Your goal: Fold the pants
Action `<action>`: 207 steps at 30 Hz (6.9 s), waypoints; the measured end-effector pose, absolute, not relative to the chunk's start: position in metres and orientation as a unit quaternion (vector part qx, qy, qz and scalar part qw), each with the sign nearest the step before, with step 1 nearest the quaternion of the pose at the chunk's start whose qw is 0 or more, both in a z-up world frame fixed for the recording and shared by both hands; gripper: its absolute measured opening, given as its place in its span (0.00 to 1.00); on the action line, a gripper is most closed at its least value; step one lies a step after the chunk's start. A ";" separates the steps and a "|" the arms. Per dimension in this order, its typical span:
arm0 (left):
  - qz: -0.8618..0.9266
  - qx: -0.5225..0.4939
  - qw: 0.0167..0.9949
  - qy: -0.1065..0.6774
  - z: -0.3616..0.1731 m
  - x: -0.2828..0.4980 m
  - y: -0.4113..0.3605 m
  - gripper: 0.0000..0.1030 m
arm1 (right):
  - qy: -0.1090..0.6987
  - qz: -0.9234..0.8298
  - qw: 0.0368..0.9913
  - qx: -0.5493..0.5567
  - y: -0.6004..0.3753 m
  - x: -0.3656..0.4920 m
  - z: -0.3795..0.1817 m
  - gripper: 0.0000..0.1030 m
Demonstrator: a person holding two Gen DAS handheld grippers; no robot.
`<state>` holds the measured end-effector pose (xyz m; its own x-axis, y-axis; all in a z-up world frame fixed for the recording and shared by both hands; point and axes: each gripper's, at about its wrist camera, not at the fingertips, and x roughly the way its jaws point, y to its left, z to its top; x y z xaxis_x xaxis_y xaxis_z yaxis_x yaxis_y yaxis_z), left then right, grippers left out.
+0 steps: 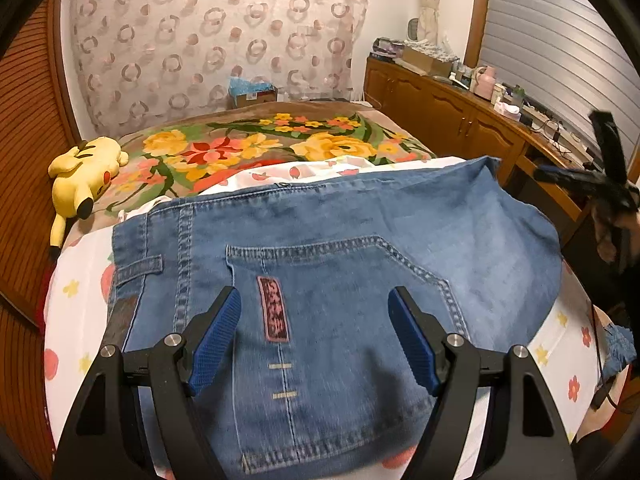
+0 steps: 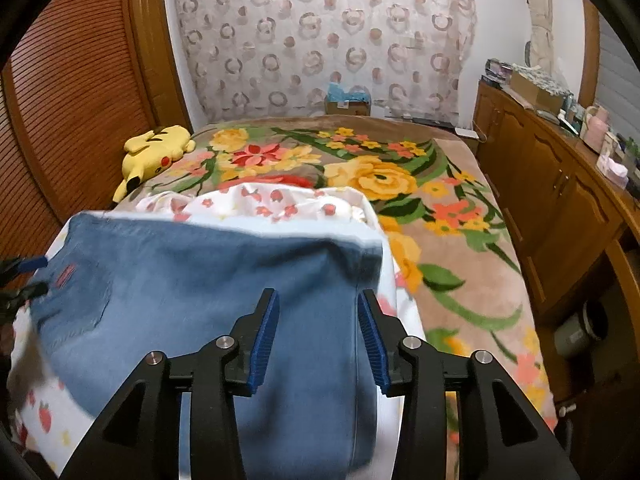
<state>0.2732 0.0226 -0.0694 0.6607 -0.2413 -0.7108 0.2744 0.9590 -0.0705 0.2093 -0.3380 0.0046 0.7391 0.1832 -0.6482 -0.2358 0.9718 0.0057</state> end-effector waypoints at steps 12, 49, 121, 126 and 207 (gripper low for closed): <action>-0.122 0.019 0.915 0.383 -0.074 0.240 0.040 0.75 | 0.384 0.090 0.919 -0.002 -0.373 0.158 -0.032 0.49; -0.013 -0.055 0.908 0.414 -0.116 0.230 0.162 0.74 | 0.414 0.078 0.907 0.005 -0.352 0.149 -0.065 0.49; -0.067 0.003 0.945 0.319 -0.050 0.072 0.102 0.73 | 0.308 0.124 0.943 0.017 -0.372 -0.010 -0.067 0.20; -0.093 0.005 0.941 0.325 -0.058 0.084 0.076 0.73 | 0.305 0.119 0.945 0.016 -0.374 -0.011 -0.069 0.27; -0.060 -0.027 0.942 0.330 -0.072 0.088 0.105 0.74 | 0.281 0.356 0.888 -0.078 -0.183 0.059 -0.059 0.08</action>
<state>0.0875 0.1049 -0.0721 0.7755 -0.1315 -0.6175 0.0959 0.9913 -0.0907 0.0589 -0.1834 -0.0589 0.5898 0.5880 -0.5535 -0.6751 0.7352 0.0617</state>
